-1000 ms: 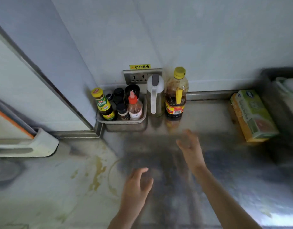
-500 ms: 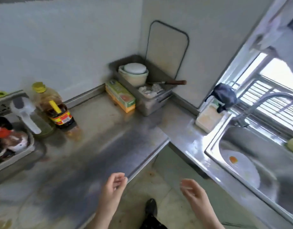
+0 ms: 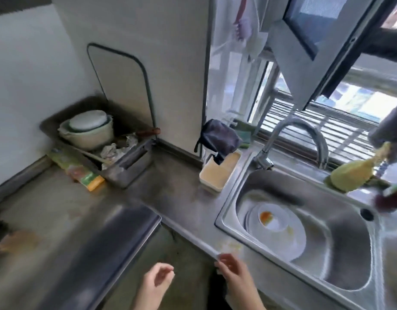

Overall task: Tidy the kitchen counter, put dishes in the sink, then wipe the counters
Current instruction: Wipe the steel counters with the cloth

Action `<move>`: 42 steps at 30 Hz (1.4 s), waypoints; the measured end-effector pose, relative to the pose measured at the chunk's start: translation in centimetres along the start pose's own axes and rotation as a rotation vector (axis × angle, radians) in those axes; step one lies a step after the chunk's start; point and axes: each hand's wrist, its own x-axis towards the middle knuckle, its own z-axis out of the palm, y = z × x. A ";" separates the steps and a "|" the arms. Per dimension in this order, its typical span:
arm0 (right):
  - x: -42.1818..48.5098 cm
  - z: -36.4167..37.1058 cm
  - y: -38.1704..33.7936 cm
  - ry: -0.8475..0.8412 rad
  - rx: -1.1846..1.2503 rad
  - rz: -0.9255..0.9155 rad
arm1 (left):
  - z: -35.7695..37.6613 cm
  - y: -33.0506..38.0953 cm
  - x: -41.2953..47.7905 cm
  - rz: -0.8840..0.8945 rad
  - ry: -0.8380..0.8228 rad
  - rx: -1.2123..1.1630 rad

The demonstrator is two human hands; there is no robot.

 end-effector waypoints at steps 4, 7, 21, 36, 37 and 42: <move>5.0 -1.3 -5.0 -0.124 -0.038 -0.106 | 0.7 2.3 1.8 -0.078 0.129 -0.026; 8.5 -1.8 -9.3 -0.121 0.022 -0.142 | 1.3 4.6 3.9 -0.054 0.205 -0.052; 16.1 -0.3 -21.6 0.199 0.672 -0.175 | -1.0 11.7 10.9 0.079 0.046 0.046; -1.8 -4.3 -12.6 0.352 0.650 -0.122 | 6.3 18.5 10.6 0.245 -0.708 0.111; -3.0 -4.9 -11.5 0.403 0.713 -0.106 | 8.0 18.6 10.0 0.218 -0.791 0.086; -7.5 -8.3 -7.6 0.676 0.861 -0.087 | 15.4 19.1 3.8 0.588 -1.092 0.239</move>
